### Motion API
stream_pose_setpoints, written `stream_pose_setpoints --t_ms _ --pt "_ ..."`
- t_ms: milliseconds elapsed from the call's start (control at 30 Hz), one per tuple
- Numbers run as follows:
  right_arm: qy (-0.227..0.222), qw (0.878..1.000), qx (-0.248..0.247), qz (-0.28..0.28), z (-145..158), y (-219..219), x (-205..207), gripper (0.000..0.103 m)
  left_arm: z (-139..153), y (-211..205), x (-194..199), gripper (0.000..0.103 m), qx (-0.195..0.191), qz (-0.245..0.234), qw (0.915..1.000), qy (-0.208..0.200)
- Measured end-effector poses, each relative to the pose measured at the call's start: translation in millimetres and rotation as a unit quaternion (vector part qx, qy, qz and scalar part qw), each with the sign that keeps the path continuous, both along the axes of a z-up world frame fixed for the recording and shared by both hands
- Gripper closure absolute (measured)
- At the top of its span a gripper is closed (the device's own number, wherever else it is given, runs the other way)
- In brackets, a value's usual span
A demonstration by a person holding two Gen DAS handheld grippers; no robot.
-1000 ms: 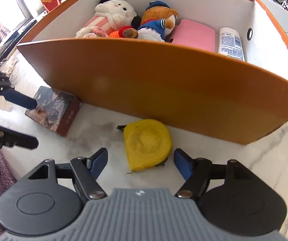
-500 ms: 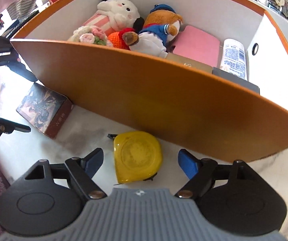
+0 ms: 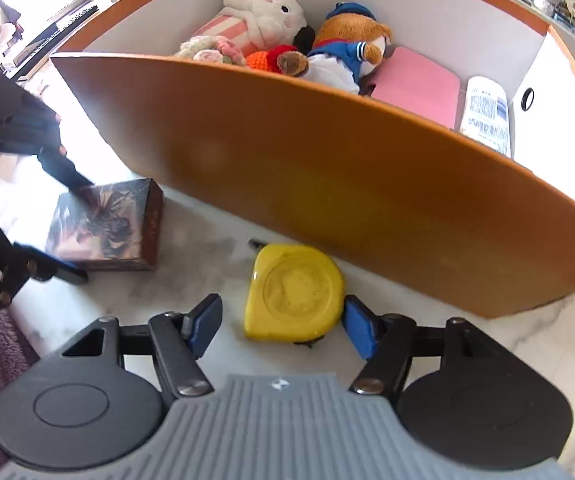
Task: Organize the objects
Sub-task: 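Grasp the picture card with the left gripper while the right grasps the yellow tape measure, then lift the card and tape measure and carry both over the orange box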
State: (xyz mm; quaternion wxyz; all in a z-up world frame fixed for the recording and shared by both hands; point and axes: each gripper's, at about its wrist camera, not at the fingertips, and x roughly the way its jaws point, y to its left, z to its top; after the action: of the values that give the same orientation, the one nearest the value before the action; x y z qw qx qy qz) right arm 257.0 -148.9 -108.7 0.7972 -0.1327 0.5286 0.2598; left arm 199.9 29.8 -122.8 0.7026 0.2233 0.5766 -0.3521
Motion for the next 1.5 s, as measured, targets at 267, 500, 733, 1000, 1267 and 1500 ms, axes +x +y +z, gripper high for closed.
stream_pose_setpoints --t_ms 267,500,733,1000,1267,1500 --pt "0.005 0.999 0.022 -0.037 2.3 -10.7 22.3 0.035 2.3 -3.7 -11.4 0.029 -0.023 0.097 0.9945 -0.032" --pt "0.003 0.999 0.014 -0.046 -0.7 -14.3 29.5 0.046 0.9 -3.5 -24.8 0.033 -0.016 0.132 0.9900 -0.046" --pt "0.019 0.997 0.040 -0.065 5.5 -31.4 33.8 0.047 5.9 9.0 -37.2 0.034 -0.053 0.191 0.9796 -0.029" --pt "-0.009 0.995 0.068 -0.070 51.7 -27.4 -22.2 0.047 52.4 10.1 -52.0 0.035 -0.125 0.220 0.9669 -0.032" --pt "-0.077 0.989 0.094 -0.089 121.1 -55.8 -22.2 0.047 115.5 -11.3 -18.7 0.035 -0.189 0.237 0.9518 -0.045" --pt "-0.106 0.985 0.076 -0.113 131.0 -55.8 23.8 0.047 124.3 -34.6 30.1 0.035 -0.205 0.256 0.9414 -0.079"
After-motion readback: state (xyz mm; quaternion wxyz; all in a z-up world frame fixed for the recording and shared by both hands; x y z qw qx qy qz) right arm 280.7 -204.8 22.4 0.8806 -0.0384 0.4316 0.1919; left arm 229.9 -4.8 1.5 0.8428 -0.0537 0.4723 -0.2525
